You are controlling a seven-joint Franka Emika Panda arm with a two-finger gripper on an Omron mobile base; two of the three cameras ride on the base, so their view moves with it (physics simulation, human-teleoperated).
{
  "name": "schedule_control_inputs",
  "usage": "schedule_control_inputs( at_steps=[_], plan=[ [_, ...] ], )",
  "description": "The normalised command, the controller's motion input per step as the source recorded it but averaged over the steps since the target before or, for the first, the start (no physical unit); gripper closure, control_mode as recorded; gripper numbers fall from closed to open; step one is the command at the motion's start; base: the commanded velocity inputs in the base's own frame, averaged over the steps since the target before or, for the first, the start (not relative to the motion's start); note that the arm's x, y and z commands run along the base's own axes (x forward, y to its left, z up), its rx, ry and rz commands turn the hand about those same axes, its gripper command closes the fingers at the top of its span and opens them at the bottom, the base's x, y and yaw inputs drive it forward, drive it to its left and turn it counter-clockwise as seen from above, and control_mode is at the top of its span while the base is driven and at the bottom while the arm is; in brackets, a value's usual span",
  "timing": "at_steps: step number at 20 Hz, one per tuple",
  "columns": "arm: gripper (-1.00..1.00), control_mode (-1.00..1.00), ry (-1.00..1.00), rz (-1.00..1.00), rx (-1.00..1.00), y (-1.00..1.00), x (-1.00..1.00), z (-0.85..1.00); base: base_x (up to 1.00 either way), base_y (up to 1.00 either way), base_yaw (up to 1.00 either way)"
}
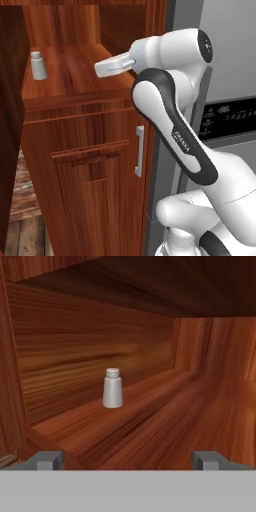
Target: Collect the turmeric, ketchup, and shaker from the cabinet and place them next to the stove.
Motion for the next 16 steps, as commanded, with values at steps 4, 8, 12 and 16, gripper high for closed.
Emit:
schedule_control_inputs(
  at_steps=[4,8,12,16],
  plan=[
    [-1.00,-1.00,-0.04,0.00,-0.04,0.30,0.15,0.09,0.00,0.00,0.00],
    [-1.00,-1.00,-0.03,0.00,-0.05,0.36,0.21,0.06,0.00,0.00,0.00],
    [-1.00,-1.00,-0.02,0.00,-0.04,0.37,0.23,0.03,0.00,0.00,0.00],
    [-1.00,-1.00,-0.01,0.00,-0.02,0.32,0.29,0.00,0.00,0.00,0.00]
  ],
)
